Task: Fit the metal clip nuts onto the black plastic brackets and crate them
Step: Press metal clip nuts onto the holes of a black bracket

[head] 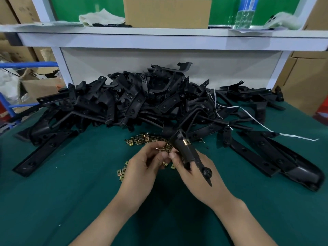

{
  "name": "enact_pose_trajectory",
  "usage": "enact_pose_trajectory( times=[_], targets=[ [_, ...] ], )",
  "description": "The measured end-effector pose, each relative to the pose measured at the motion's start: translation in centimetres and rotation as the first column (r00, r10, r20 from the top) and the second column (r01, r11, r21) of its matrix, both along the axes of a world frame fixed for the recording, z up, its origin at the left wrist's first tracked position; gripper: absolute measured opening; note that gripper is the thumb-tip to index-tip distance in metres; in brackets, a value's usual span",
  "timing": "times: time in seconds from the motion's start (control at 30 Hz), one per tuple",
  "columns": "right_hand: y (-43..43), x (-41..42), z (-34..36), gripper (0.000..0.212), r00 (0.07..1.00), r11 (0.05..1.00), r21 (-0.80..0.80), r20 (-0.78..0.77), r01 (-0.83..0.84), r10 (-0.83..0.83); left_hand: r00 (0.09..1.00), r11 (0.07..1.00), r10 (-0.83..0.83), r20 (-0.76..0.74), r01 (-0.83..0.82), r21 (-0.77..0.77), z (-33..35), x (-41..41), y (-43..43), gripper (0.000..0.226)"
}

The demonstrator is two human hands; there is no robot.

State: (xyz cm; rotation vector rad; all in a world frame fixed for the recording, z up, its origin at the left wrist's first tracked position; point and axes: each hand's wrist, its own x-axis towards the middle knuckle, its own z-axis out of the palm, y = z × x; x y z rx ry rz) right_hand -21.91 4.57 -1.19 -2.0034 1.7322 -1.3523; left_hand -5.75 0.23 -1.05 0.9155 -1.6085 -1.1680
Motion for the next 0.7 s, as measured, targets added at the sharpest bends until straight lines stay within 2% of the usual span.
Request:
enact_pose_trajectory(
  times=[0.13,0.17,0.3,0.53,0.7],
  targets=[
    [-0.2,-0.3,-0.2,0.02,0.996,0.996,-0.029,-0.012,0.09,-0.09,0.992,0.994,0.105,-0.066,-0.107,-0.02,0.3,0.4,-0.7,0.005],
    [-0.3,-0.4,-0.3,0.02,0.993,0.993,-0.029,-0.016,0.113,-0.113,0.991,0.993,0.112,-0.07,-0.114,-0.024,0.3,0.4,-0.7,0.008],
    [-0.3,-0.7,-0.2,0.019,0.981,0.981,-0.056,-0.038,0.187,-0.189,0.993,0.998,0.068,-0.1,-0.069,-0.011,0.4,0.4,-0.6,0.02],
    [-0.4,-1.4,-0.3,0.013,0.952,0.961,-0.03,-0.128,0.276,-0.277,0.983,0.998,-0.028,-0.182,0.037,0.042,0.8,0.3,-0.1,0.025],
    [-0.7,-1.5,-0.4,0.017,0.92,0.938,-0.016,-0.192,0.346,-0.342,0.986,0.999,-0.041,-0.161,0.046,0.023,1.2,0.3,0.2,0.022]
  ],
)
